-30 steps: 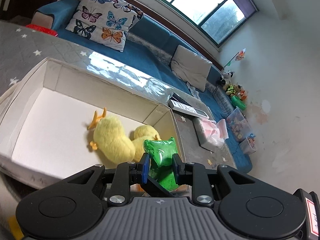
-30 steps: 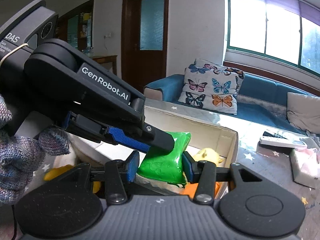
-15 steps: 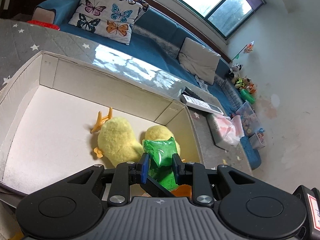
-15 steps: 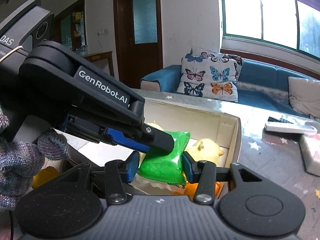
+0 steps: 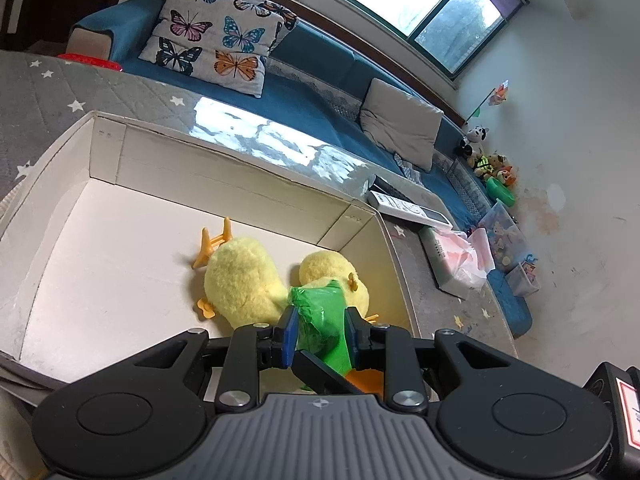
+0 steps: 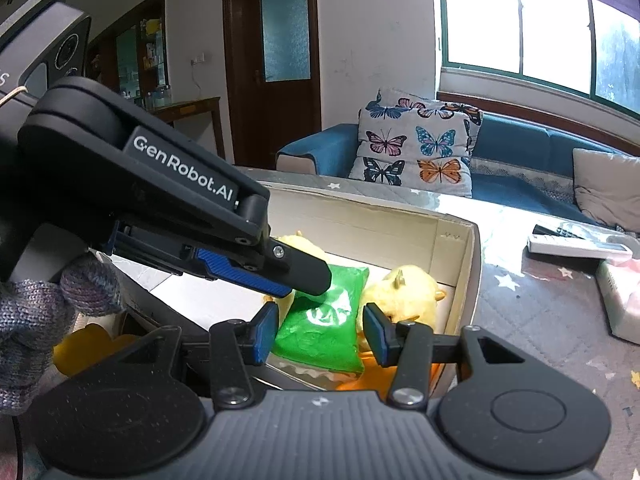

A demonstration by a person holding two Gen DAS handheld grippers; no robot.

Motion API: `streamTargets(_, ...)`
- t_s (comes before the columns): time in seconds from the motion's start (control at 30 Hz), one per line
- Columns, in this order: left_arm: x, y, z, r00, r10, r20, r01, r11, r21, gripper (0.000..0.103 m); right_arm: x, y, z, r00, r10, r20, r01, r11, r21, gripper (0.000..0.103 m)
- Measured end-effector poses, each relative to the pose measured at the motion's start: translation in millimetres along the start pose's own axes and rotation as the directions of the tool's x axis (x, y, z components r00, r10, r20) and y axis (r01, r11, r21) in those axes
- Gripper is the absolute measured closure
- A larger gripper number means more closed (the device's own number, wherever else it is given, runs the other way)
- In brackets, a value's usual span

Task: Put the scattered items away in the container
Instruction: 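Carry the green clay pack over the box and open the left tool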

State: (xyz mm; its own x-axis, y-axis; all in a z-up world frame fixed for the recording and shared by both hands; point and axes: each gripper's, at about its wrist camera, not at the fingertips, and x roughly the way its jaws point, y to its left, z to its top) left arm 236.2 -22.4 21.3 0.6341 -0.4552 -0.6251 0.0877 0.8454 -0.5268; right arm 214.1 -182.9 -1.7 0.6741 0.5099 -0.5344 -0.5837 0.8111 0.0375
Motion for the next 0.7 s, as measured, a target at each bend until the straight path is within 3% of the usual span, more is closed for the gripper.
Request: streamTargets(0.7, -24, 4, -8, 0.999, 0.016, 0.028, -0.016, 1.000, 0.000, 0.076, -26, 12, -2, 0.999, -0.015, 0.034, 0.015, 1.000, -0.009, 0.052)
